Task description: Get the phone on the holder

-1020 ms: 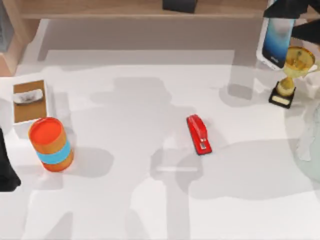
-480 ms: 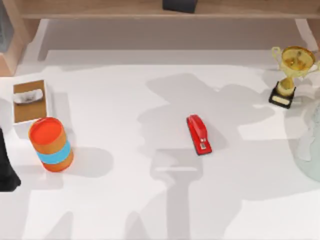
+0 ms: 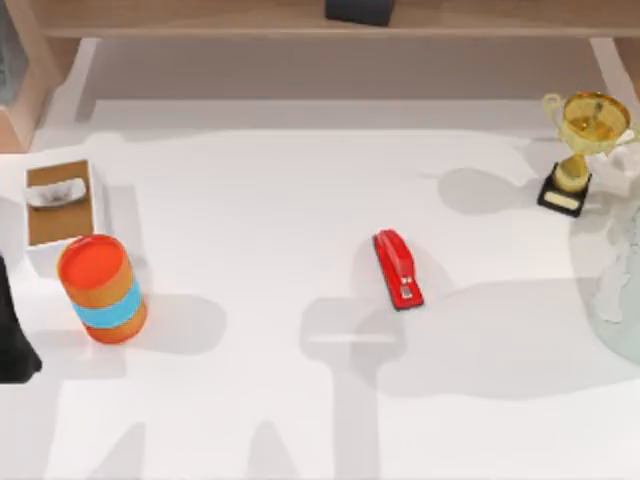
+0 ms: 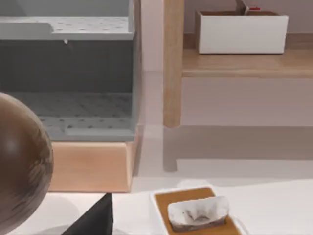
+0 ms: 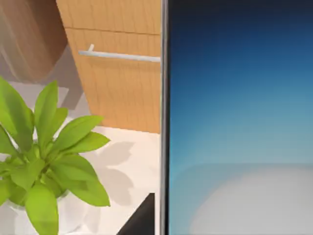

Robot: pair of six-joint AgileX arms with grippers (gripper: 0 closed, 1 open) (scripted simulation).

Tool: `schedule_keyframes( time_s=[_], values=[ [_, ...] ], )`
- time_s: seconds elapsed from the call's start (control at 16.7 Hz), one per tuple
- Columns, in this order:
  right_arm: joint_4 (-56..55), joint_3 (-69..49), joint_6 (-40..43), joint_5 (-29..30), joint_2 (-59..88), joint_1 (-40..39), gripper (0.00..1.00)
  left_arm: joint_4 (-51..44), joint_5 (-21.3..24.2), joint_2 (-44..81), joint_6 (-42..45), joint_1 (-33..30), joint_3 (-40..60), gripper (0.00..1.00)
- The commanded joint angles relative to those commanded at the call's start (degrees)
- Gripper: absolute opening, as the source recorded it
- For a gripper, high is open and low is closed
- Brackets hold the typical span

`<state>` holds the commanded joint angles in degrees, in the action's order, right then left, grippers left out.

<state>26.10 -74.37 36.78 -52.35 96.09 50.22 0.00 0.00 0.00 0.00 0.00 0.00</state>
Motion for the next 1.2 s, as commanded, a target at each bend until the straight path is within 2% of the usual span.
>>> schedule_keyframes(
  time_s=[0.18,0.36,0.9,1.2],
  values=[
    [0.2,4.5,8.6,-2.1,0.2,5.5,0.00,0.0,0.0,0.0,0.0,0.0,0.0,1.00],
    [0.3,7.4,12.7,-3.8,0.3,7.3,0.00,0.0,0.0,0.0,0.0,0.0,0.0,1.00],
    [-0.7,7.5,12.0,-3.8,0.3,6.8,0.00,0.0,0.0,0.0,0.0,0.0,0.0,1.00],
    [-5.9,8.1,9.4,-0.5,0.5,4.3,0.00,0.0,0.0,0.0,0.0,0.0,0.0,1.00]
  ],
)
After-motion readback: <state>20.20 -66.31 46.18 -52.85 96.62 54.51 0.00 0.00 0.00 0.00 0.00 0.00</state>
